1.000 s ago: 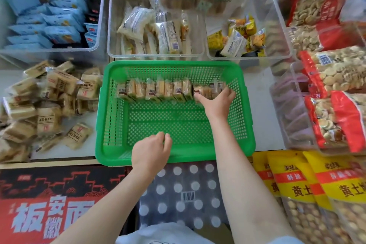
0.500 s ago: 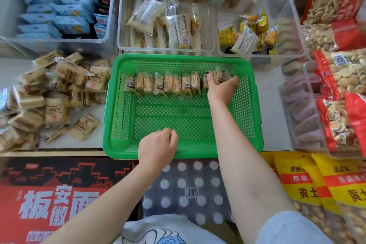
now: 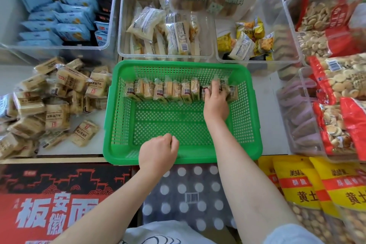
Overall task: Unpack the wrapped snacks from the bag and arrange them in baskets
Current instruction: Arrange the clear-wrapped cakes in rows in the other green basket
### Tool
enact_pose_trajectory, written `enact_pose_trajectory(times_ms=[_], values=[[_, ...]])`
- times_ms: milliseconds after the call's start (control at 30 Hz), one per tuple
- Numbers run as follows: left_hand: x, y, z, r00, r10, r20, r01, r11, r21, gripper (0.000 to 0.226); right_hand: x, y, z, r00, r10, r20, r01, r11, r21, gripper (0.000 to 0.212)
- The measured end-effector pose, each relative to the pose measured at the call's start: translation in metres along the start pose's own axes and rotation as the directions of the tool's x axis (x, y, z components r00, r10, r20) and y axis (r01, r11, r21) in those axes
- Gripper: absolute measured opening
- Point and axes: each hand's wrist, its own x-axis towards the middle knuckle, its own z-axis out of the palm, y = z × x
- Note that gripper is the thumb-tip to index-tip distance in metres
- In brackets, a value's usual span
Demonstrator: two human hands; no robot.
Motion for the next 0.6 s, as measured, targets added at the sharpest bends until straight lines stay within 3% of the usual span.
enact_pose_trajectory(times_ms=[233, 333, 467, 533, 600], values=[[0.002, 0.002, -0.001, 1.000, -0.025, 0.018, 0.025, 1.000, 0.004, 0.042, 0.021, -0.023, -0.015, 0.989, 0.136, 0.051, -0.135, 0.991, -0.015, 0.033], [0.001, 0.001, -0.002, 0.999, -0.027, 0.033, 0.028, 0.999, -0.029, 0.041, 0.016, -0.028, -0.021, 0.969, 0.244, 0.032, -0.246, 0.961, 0.130, 0.036], [0.002, -0.010, -0.017, 0.996, 0.065, 0.068, -0.044, 0.962, -0.271, 0.032, -0.004, -0.027, -0.025, 0.961, 0.275, 0.011, -0.262, 0.900, 0.349, 0.033], [-0.006, -0.027, -0.032, 0.982, 0.162, -0.099, -0.187, 0.918, -0.351, 0.026, -0.018, -0.032, -0.033, 0.958, 0.287, 0.006, -0.267, 0.884, 0.384, 0.025], [-0.020, -0.057, -0.048, 0.934, 0.162, -0.318, -0.280, 0.886, -0.370, 0.028, -0.040, -0.047, -0.042, 0.957, 0.289, 0.003, -0.264, 0.868, 0.421, 0.019]])
